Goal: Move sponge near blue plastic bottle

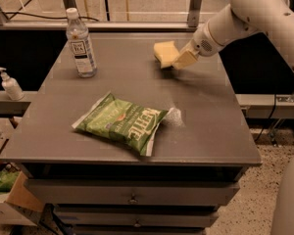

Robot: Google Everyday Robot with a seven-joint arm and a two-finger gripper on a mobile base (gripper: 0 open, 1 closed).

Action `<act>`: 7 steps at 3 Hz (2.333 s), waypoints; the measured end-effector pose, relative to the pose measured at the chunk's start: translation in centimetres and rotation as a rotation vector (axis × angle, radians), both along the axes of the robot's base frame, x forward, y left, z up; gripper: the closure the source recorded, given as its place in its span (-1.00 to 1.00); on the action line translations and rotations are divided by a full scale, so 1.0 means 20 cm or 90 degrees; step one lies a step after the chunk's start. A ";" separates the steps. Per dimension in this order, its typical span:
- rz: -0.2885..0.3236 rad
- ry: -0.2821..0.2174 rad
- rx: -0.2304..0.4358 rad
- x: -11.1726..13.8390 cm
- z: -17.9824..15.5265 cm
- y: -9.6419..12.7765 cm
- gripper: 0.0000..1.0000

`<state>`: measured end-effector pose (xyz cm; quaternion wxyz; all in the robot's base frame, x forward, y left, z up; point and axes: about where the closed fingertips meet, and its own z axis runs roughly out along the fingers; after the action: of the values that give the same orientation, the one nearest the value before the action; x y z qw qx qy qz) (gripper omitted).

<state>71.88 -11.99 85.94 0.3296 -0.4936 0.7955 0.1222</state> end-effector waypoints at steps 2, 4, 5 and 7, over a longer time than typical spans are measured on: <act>0.071 -0.013 -0.009 -0.12 0.07 0.29 1.00; 0.105 -0.027 -0.035 -0.18 0.07 0.52 1.00; 0.108 -0.032 -0.049 -0.16 0.05 0.59 1.00; 0.099 -0.025 -0.051 -0.09 -0.02 0.71 1.00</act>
Offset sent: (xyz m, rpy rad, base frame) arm -0.0374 0.0875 0.0244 -0.0265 -0.0431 0.1645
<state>70.01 2.16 85.45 0.3147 -0.5694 0.7521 0.1055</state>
